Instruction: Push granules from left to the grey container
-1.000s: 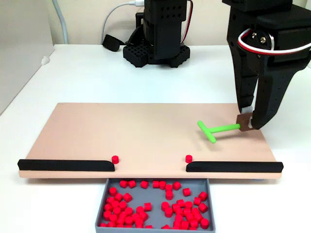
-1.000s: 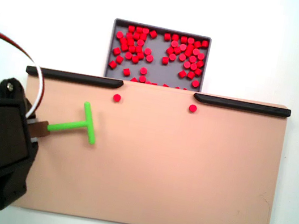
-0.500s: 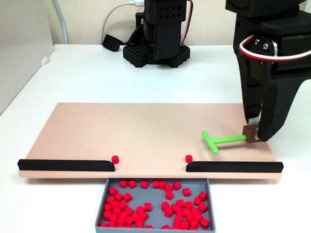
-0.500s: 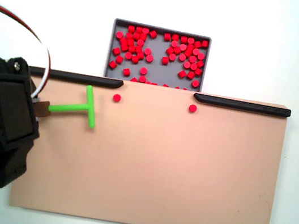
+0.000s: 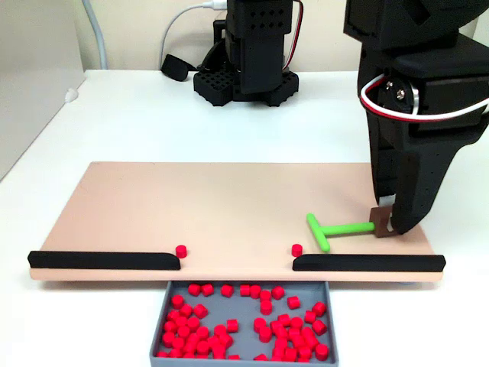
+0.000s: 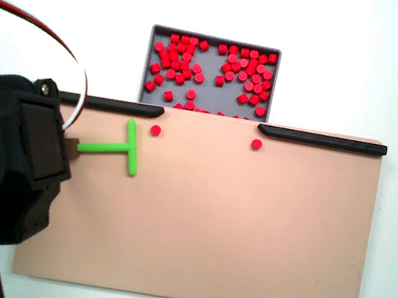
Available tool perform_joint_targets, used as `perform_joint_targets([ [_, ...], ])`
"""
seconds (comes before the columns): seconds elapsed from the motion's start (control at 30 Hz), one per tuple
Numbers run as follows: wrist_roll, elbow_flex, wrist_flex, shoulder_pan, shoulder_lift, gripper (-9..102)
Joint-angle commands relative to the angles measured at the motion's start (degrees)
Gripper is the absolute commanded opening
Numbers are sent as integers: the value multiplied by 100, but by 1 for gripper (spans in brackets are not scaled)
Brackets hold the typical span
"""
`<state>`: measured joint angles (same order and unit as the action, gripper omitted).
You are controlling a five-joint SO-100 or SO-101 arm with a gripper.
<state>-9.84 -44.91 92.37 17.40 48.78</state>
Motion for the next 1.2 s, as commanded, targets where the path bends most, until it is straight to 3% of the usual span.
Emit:
perform_joint_targets([
  [0.0, -44, 193, 18, -79, 18, 0],
  [1.17, 615, 88, 18, -501, -114, 0],
])
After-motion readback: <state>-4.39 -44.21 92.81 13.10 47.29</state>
